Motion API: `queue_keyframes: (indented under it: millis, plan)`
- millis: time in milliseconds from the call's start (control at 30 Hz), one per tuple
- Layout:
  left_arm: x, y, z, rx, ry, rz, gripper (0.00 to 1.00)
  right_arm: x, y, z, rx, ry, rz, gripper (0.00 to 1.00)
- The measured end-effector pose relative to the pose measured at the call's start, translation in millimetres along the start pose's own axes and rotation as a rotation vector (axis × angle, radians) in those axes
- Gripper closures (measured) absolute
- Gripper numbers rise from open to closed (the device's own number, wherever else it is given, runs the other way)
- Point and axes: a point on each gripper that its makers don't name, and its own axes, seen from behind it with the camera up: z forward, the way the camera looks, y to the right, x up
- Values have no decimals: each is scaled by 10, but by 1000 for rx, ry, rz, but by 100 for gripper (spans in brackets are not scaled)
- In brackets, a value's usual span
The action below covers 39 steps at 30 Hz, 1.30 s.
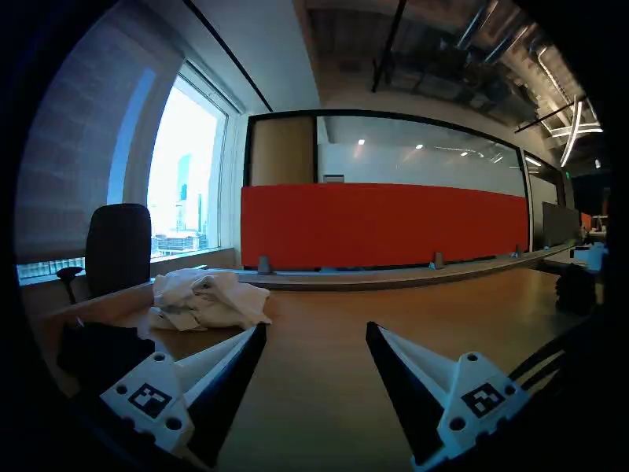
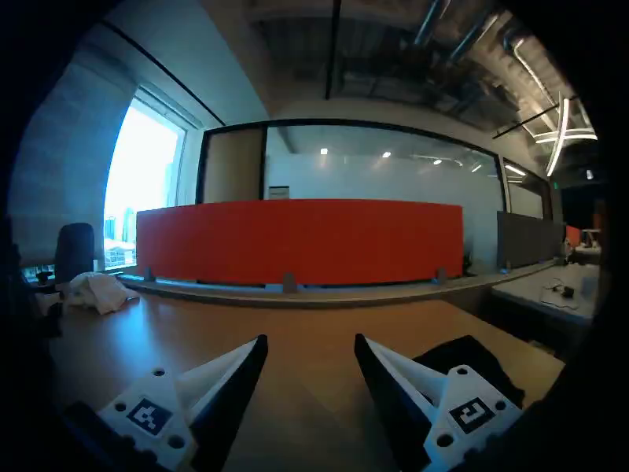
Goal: Fold towel
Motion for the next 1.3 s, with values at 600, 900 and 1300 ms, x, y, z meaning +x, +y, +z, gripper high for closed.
queue_keyframes:
  millis: [600,900,1300]
  plan:
    - [5,-4,-2,0,0,0,6,-241,69,-31,-23,-3,17,15]
    - [3,-4,-2,0,0,0,6,-246,10,-61,-13,4,-3,15]
    - [1,-3,-3,0,0,0,6,-229,-7,-86,-12,17,-7,15]
